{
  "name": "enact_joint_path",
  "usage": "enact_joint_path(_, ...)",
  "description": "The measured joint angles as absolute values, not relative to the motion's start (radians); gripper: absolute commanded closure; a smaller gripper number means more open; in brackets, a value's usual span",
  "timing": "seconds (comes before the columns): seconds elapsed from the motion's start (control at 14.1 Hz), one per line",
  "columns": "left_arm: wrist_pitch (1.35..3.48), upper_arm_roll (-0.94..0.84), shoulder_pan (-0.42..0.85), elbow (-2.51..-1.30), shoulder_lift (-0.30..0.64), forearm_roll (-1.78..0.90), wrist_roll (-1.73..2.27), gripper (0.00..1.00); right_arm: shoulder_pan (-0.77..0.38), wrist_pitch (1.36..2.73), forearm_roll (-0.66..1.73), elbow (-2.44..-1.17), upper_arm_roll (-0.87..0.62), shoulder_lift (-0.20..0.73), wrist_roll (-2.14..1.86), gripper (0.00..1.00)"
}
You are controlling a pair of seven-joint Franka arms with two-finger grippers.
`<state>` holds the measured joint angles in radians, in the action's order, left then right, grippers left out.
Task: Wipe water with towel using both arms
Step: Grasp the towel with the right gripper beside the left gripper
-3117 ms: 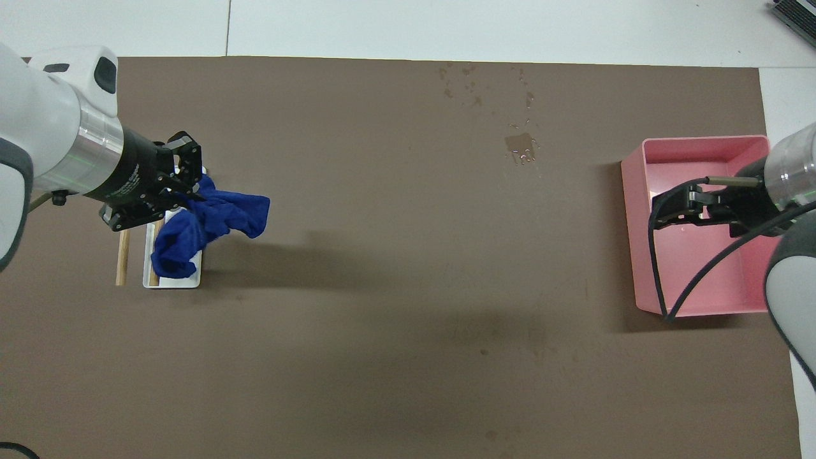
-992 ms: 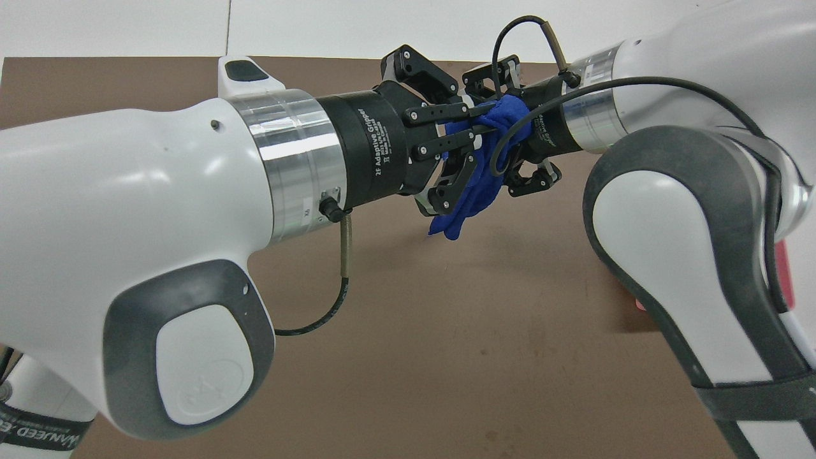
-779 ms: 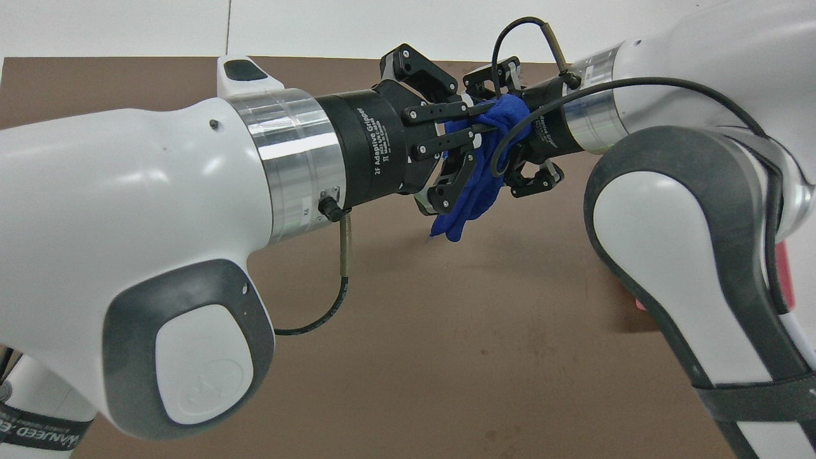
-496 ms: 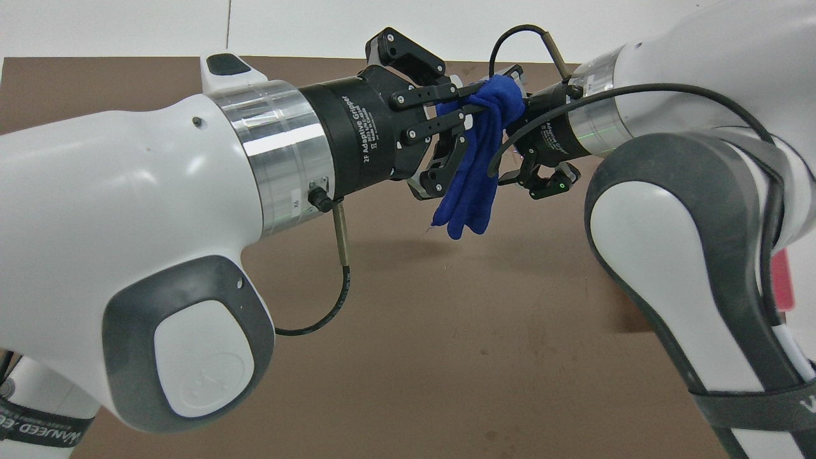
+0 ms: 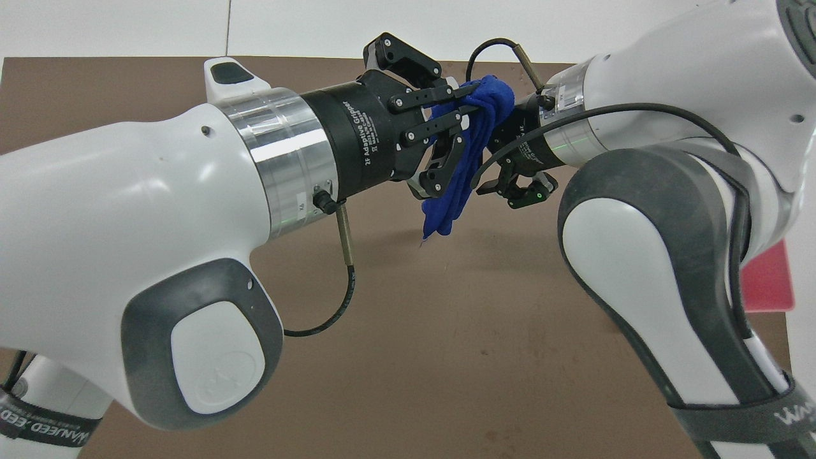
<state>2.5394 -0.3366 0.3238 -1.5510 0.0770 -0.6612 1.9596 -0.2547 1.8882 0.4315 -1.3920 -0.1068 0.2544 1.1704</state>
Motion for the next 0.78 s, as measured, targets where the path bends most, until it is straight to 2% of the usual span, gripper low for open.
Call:
enact_joint_path(0.07, 2.54, -0.337, 0.324, -1.551, 0.076, -0.661, 1.96, 1.0, -0.256, 1.909, 0.454, -1.395, -0.107, 0.256, 1.178, 0.05)
enact_joint_path(0.14, 2.54, -0.336, 0.324, -1.552, 0.075, -0.661, 1.96, 1.0, -0.261, 1.924, 0.466, -1.398, -0.107, 0.258, 1.185, 0.11)
enact_joint_path(0.21, 2.54, -0.336, 0.323, -1.554, 0.072, -0.661, 1.96, 1.0, -0.266, 1.931, 0.471, -1.401, -0.107, 0.26, 1.191, 0.36)
enact_joint_path(0.28, 2.54, -0.335, 0.323, -1.563, 0.065, -0.661, 1.959, 1.0, -0.271, 1.932, 0.472, -1.406, -0.107, 0.26, 1.196, 0.83)
enact_joint_path(0.35, 2.54, -0.334, 0.323, -1.575, 0.055, -0.661, 1.959, 1.0, -0.273, 1.932, 0.472, -1.409, -0.107, 0.26, 1.196, 1.0)
enact_joint_path(0.78, 2.54, -0.333, 0.323, -1.62, 0.009, -0.661, 1.959, 1.0, -0.273, 1.932, 0.474, -1.414, -0.107, 0.26, 1.196, 1.0)
